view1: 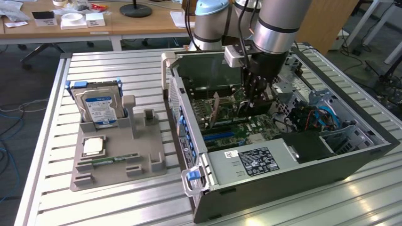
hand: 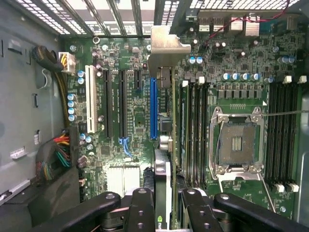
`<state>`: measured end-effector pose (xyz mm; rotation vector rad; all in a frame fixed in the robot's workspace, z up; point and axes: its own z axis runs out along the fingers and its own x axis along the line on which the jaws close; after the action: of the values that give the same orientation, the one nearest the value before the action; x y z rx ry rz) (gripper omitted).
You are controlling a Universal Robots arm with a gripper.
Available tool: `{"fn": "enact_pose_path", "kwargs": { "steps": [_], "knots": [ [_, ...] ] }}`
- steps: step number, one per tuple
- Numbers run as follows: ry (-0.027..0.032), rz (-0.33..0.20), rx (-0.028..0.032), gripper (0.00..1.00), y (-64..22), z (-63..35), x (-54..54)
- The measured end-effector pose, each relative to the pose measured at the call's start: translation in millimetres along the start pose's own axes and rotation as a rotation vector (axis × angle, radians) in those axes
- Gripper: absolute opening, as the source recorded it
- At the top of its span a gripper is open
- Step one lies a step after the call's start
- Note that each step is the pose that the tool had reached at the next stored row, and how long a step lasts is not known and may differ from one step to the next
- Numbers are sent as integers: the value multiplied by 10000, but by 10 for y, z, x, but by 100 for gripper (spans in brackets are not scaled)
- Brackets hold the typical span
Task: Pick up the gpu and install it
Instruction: 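Insert the gpu into the slot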
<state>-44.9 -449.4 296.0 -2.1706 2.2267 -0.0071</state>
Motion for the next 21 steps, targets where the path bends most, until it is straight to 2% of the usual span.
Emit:
{"fn": "enact_pose_path", "kwargs": {
  "steps": [21],
  "knots": [
    [0,0,0,27,130,3,3]
  ]
}}
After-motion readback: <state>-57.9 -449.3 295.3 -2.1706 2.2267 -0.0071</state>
